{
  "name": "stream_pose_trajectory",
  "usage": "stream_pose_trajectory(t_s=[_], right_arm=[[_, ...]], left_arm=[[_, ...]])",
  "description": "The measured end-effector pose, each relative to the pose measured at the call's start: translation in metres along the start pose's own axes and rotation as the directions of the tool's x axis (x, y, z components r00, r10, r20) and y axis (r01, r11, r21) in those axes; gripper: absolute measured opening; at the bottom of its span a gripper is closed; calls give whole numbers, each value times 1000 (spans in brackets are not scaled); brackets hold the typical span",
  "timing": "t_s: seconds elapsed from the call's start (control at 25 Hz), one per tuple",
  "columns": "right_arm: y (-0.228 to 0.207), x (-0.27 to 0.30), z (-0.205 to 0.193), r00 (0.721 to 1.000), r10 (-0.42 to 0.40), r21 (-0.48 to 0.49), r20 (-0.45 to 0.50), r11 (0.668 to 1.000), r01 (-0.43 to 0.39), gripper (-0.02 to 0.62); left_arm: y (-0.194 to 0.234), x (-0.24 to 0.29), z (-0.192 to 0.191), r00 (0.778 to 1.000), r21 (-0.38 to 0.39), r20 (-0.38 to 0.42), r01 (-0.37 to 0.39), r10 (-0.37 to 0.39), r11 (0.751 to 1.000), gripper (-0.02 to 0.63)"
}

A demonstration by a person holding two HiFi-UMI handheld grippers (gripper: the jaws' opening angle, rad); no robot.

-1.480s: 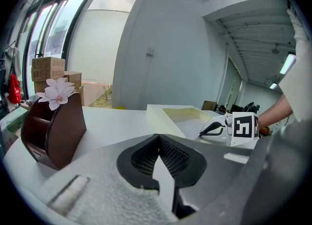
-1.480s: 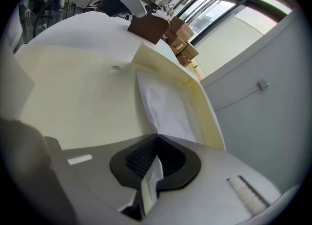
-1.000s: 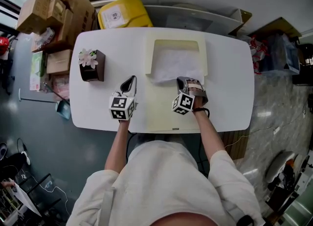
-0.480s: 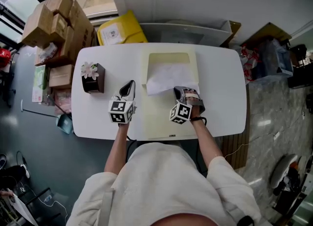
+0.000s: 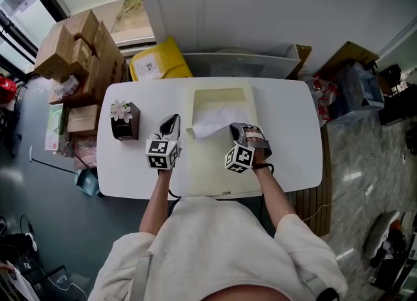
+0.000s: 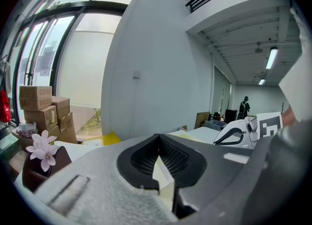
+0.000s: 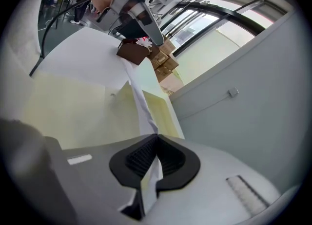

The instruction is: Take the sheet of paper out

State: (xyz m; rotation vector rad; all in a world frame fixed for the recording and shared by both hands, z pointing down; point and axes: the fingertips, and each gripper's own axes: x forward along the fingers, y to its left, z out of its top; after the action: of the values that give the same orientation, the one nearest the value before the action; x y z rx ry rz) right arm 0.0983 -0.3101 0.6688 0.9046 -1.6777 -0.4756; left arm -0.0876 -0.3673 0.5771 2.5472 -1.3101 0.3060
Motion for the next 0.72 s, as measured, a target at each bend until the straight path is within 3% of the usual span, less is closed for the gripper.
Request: stream_pose_trajectory(t_s=[0.28,0.72], right_arm=[[-13,-9,7,1000,-22,26,12,999,22,3],[3,-26,6,1000,-30,32,5,999,30,3]], left_arm=[[-3,6,13,1000,8,26,9,-9,1000,6],[-14,8,19,998,20,38,40,-41,999,6]])
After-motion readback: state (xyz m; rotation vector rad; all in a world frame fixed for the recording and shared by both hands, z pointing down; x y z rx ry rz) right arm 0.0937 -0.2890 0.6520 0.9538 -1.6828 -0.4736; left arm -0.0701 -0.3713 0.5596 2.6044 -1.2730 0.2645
